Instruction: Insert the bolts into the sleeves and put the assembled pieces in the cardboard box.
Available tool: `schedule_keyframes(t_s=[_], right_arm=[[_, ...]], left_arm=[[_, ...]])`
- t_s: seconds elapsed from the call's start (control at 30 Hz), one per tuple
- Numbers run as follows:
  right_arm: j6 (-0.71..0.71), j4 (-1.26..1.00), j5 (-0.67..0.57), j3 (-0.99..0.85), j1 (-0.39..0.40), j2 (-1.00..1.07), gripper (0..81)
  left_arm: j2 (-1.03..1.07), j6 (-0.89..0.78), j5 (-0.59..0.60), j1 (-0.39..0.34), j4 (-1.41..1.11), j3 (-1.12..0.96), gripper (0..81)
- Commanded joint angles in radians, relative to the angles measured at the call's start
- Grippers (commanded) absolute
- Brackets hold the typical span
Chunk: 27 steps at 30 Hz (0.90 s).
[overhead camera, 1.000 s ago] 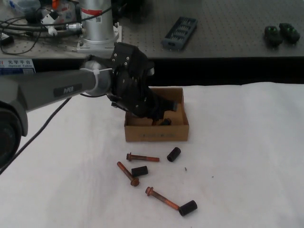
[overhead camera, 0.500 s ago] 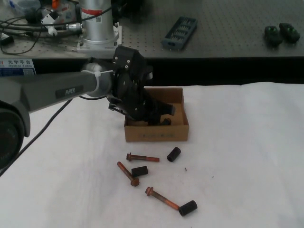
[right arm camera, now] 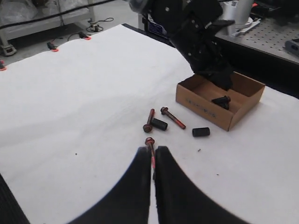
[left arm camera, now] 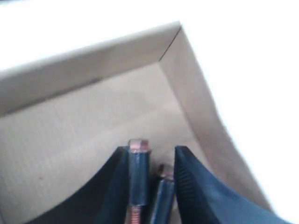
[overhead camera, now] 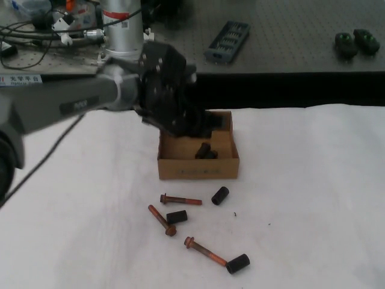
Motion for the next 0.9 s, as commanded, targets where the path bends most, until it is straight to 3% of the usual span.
schedule_keyframes(t_s=[0.0, 0.17, 0.4, 0.6, 0.87], right_arm=[[0.008, -0.001, 0.011, -0.003, -0.007, 0.041, 3.6], [0.016, -0.033, 0.003, -0.021, -0.007, 0.204, 1.3], [0.016, -0.147, 0.003, -0.125, -0.009, 0.453, 26.2], [-0.018, -0.146, 0.000, -0.233, -0.056, 0.635, 24.9], [-0.119, -0.167, -0.122, -0.325, -0.167, 0.804, 24.9]], left_arm=[[-0.098, 0.001, 0.006, -0.001, 0.007, -0.017, 20.1], [-0.174, 0.073, 0.003, 0.006, 0.122, -0.017, 14.6], [-0.254, 0.093, -0.002, 0.007, 0.255, 0.077, 14.7], [-0.352, 0.093, -0.075, 0.007, 0.229, 0.257, 14.7], [-0.540, 0.083, -0.082, 0.007, 0.073, 0.590, 14.7]])
